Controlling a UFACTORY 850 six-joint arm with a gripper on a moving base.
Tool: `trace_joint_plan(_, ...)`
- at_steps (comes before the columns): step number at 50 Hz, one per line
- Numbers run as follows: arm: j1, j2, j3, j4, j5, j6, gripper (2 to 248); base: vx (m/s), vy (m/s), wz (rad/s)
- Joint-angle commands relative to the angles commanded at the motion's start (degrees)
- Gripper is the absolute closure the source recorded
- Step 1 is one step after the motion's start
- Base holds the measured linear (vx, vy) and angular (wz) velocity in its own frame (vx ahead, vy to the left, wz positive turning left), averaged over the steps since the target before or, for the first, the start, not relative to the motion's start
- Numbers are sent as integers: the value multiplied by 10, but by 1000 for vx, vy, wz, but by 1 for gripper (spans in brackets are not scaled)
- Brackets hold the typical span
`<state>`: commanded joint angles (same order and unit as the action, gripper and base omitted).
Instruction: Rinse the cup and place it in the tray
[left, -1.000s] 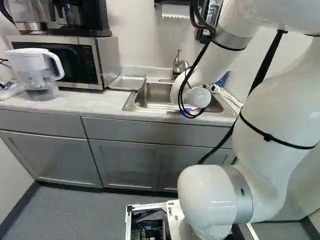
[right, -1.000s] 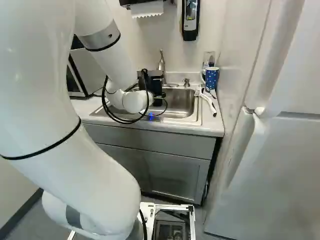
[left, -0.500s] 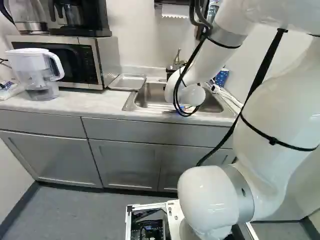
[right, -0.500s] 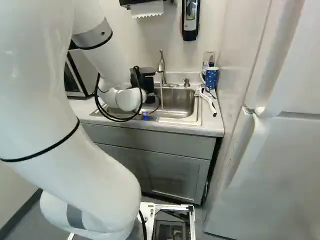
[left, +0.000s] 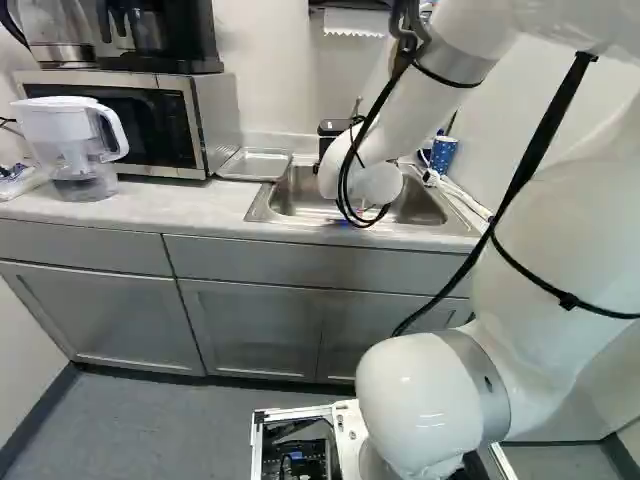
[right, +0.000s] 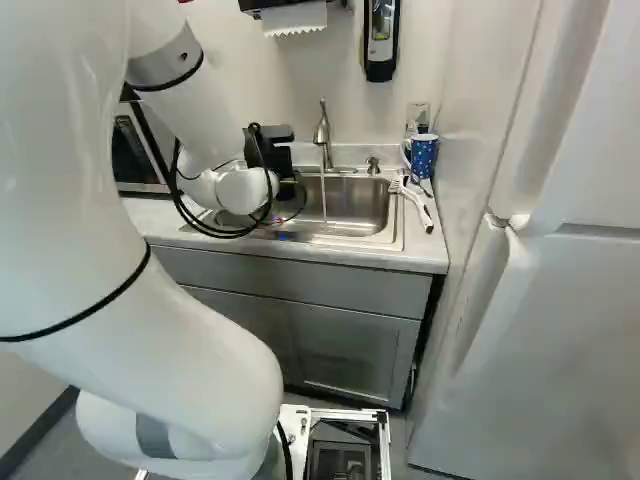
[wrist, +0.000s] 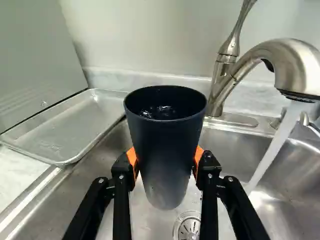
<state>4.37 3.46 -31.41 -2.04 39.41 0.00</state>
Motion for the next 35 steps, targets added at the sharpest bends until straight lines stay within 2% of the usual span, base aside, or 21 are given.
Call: trace_joint_plan(35, 50, 27, -20, 1, -13, 0, 126, 0, 0, 0)
